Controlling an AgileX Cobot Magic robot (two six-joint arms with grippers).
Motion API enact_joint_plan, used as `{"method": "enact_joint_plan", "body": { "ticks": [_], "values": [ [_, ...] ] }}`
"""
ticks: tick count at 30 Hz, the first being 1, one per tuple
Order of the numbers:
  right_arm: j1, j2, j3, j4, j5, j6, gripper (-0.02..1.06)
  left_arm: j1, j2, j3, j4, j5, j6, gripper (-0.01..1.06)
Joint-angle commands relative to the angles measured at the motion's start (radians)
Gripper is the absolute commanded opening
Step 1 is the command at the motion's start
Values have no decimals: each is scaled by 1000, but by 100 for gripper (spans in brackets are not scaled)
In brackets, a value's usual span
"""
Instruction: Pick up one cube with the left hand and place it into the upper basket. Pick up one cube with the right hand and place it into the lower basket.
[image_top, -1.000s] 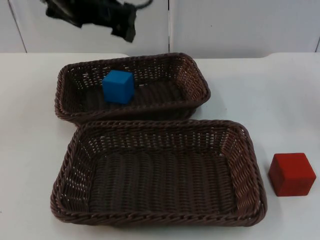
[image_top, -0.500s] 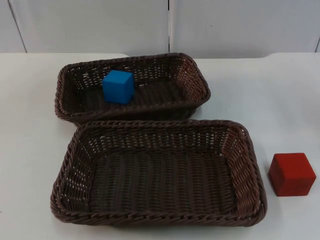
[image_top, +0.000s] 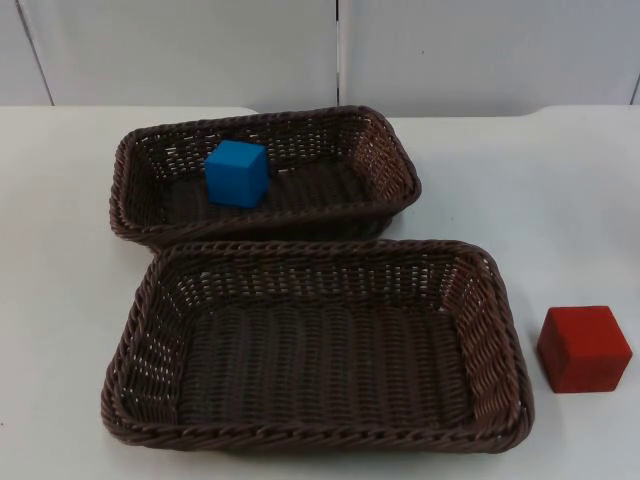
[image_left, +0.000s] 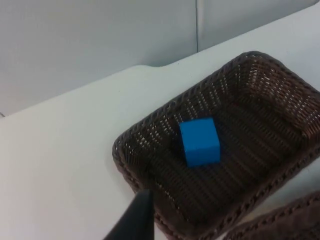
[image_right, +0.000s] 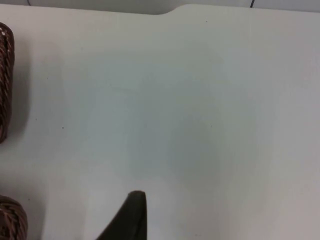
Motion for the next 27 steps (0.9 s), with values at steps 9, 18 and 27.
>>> {"method": "enact_joint_plan", "body": {
  "ticks": [9,18,27],
  "values": [
    [-1,-2,-11,13,39,-12,105,-6,-302,189,-10,12,-23,105],
    [-1,-2,-11,13,74,-40,105,-6,-469,321,-12,56,-38,105],
    [-1,-2,-11,15,120,-45,105,-6,-612,396,-16,119,-64,105]
  ]
}}
